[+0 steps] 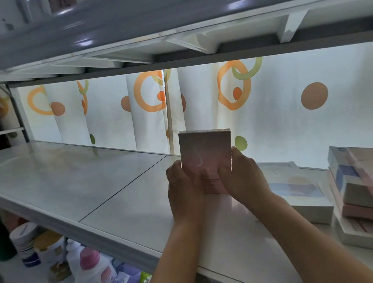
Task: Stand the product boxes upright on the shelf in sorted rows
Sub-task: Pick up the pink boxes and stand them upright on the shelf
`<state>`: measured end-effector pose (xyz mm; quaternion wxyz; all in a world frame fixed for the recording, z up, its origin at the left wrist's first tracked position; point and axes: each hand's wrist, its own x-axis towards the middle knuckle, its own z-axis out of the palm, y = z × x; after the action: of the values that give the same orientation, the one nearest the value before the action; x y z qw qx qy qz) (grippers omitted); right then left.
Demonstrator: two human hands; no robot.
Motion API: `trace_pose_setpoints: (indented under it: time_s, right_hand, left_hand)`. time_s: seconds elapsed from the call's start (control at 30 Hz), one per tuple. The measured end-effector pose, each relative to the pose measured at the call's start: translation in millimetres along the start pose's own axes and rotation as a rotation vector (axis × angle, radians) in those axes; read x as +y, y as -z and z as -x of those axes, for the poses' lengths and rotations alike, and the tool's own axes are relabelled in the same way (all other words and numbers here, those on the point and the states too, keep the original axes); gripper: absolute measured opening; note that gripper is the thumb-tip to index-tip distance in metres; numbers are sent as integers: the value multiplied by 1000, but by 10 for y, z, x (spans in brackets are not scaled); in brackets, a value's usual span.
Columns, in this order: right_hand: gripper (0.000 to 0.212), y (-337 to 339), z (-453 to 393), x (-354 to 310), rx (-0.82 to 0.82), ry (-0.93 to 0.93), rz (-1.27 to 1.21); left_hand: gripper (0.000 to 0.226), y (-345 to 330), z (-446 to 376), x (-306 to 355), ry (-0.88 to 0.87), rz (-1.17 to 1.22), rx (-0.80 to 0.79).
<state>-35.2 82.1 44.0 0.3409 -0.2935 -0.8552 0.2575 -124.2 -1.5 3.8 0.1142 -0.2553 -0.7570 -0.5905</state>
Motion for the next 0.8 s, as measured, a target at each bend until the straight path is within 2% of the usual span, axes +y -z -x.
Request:
trace_pose_setpoints:
  time_s: [0.17, 0.37, 0.53, 0.63, 0.8]
  right_hand:
    - [20, 15, -17, 7, -19, -38, -21]
    - [38, 6, -20, 30, -22, -36, 33]
    - [38, 61, 31, 59, -27, -19, 79]
    - [49, 140, 104, 56, -12, -38, 111]
    - [56, 302, 231, 19, 58, -101, 151]
  left_hand:
    - [77, -38, -29, -13, 11, 6, -27]
    - [83, -46, -48, -42, 19, -1, -47]
    - [91, -24, -36, -24, 50, -1, -65]
    - [93, 45, -9, 7, 112, 26, -35]
    - [89, 237, 134, 12, 224, 21, -14]
